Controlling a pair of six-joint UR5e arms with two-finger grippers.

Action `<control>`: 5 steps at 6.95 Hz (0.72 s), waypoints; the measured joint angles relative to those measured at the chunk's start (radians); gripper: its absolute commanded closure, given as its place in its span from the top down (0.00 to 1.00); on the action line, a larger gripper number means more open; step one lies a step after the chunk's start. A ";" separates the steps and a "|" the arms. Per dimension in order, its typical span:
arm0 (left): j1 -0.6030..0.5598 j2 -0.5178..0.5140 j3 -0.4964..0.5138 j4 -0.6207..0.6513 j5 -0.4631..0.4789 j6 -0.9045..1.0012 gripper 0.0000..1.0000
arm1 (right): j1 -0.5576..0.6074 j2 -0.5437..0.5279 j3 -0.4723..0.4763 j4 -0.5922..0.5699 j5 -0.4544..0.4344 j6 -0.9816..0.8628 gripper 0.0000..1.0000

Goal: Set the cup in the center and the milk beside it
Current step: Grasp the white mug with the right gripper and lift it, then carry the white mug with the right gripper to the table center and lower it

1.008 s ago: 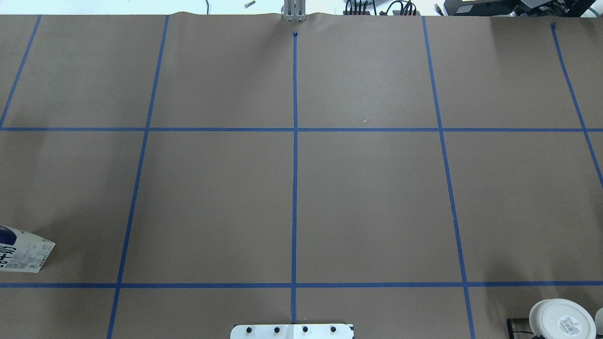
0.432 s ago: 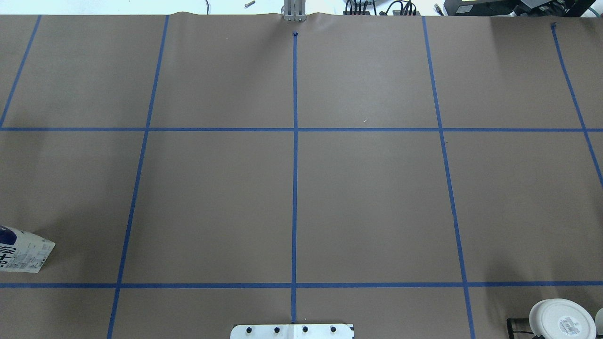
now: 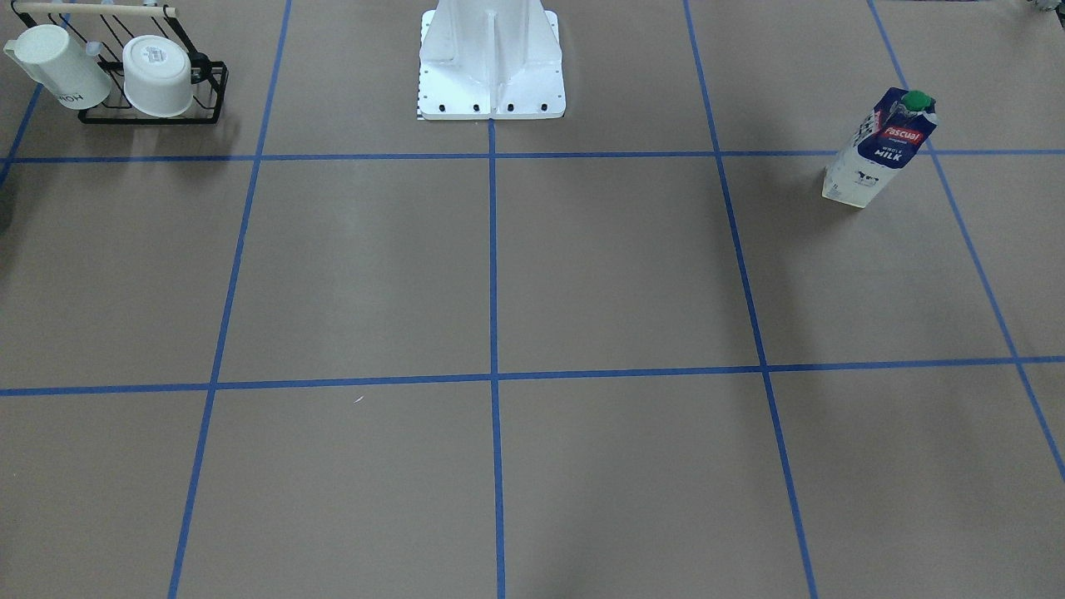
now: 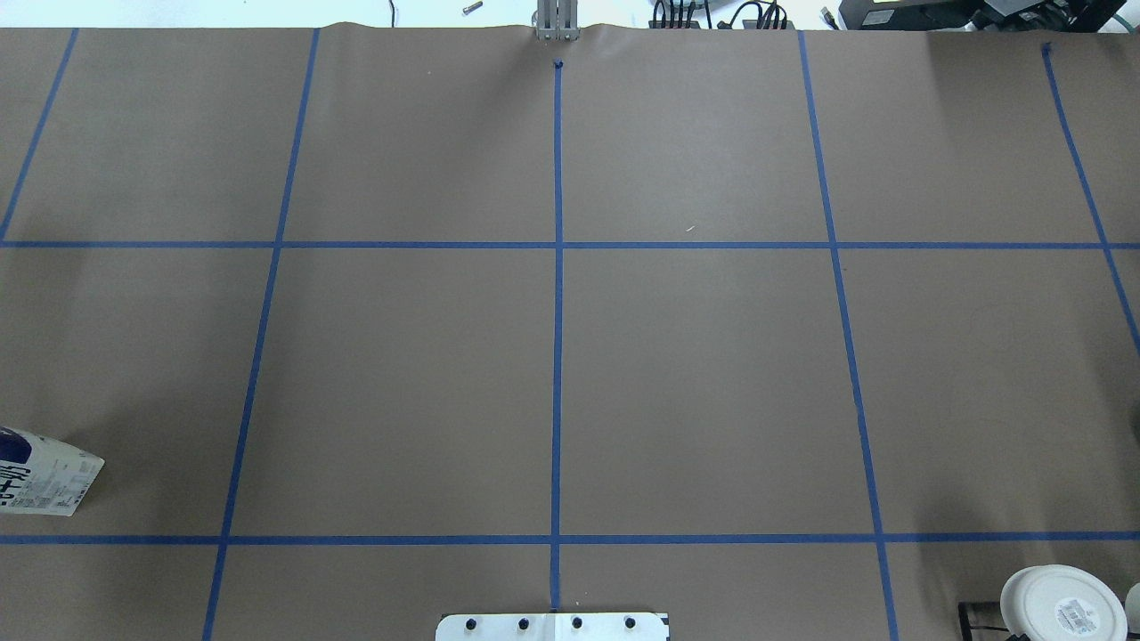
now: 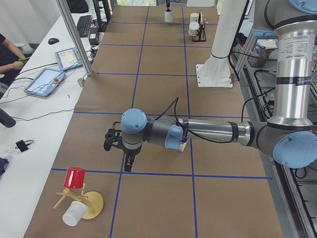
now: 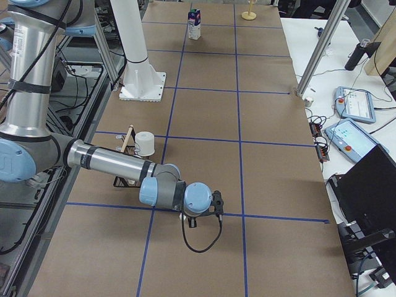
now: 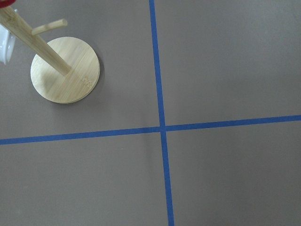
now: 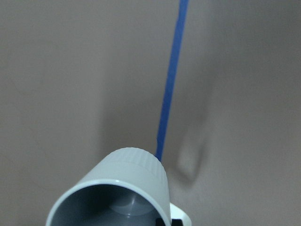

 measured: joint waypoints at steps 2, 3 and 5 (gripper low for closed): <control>0.000 -0.001 0.001 0.002 -0.002 0.000 0.98 | -0.012 0.265 0.016 -0.210 -0.007 0.037 0.00; 0.000 -0.002 0.001 0.003 -0.009 0.000 0.98 | -0.043 0.422 0.020 -0.332 -0.009 0.094 0.00; 0.000 -0.004 0.004 0.004 -0.020 0.000 0.98 | -0.190 0.634 0.059 -0.402 -0.012 0.400 0.00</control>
